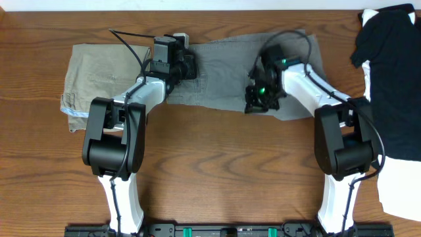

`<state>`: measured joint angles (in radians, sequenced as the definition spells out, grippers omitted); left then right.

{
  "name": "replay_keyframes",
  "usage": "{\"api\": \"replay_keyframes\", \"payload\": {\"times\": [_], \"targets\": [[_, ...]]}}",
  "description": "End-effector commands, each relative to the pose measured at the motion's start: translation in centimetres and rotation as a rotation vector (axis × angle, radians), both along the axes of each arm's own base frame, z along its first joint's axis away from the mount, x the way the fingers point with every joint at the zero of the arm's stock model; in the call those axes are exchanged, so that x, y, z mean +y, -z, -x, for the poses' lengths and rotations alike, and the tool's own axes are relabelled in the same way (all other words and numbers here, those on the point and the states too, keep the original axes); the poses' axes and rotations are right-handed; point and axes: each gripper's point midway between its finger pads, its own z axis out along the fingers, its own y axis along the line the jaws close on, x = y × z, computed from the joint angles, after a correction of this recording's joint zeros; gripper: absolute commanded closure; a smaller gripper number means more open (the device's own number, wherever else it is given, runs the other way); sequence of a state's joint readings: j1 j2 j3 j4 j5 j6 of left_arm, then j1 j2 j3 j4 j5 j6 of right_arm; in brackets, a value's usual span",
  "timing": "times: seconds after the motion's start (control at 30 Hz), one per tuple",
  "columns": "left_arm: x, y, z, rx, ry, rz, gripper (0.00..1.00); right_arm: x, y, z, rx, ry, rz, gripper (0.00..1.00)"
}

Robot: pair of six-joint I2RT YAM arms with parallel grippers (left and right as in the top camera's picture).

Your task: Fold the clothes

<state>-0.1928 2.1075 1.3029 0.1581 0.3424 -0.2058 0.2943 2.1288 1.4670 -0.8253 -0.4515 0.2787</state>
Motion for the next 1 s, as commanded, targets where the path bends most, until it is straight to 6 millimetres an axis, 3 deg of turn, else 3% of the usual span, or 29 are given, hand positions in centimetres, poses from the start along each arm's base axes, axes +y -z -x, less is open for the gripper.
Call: {"api": "replay_keyframes", "payload": {"times": [0.0, 0.1, 0.17, 0.23, 0.37, 0.47, 0.53, 0.67, 0.97], "targets": [[-0.3, 0.1, 0.1, -0.002, 0.024, -0.001, 0.91, -0.3, 1.5, 0.6, 0.027, 0.07, 0.016, 0.99], [-0.4, -0.3, 0.0, -0.017, 0.028, -0.002, 0.91, -0.1, 1.7, 0.7, 0.036, 0.081, -0.004, 0.99], [-0.4, -1.6, -0.2, -0.043, 0.028, 0.003, 0.92, 1.1, 0.2, 1.0, 0.048, 0.053, -0.089, 0.99], [-0.4, -3.5, -0.3, -0.076, 0.028, 0.009, 0.91, 1.8, -1.8, 0.9, 0.025, 0.01, -0.153, 0.99], [-0.6, -7.6, -0.1, -0.139, 0.032, 0.022, 0.92, 1.4, -6.2, 0.0, -0.053, -0.034, -0.174, 0.99], [-0.9, -9.1, 0.8, -0.134, 0.041, 0.022, 0.92, 0.3, -9.1, -1.0, -0.139, -0.033, -0.167, 0.99], [-1.4, -8.8, 1.5, -0.105, 0.051, 0.018, 0.91, -1.0, -10.0, -1.8, -0.19, -0.009, -0.131, 0.99], [-2.9, -6.7, 3.2, -0.017, 0.085, 0.003, 0.92, -2.8, -9.8, -3.0, -0.225, 0.028, -0.086, 0.99], [-7.7, -1.8, 5.4, 0.067, 0.185, -0.02, 0.91, -2.6, -6.0, -3.8, -0.197, 0.034, -0.086, 0.99]]}}
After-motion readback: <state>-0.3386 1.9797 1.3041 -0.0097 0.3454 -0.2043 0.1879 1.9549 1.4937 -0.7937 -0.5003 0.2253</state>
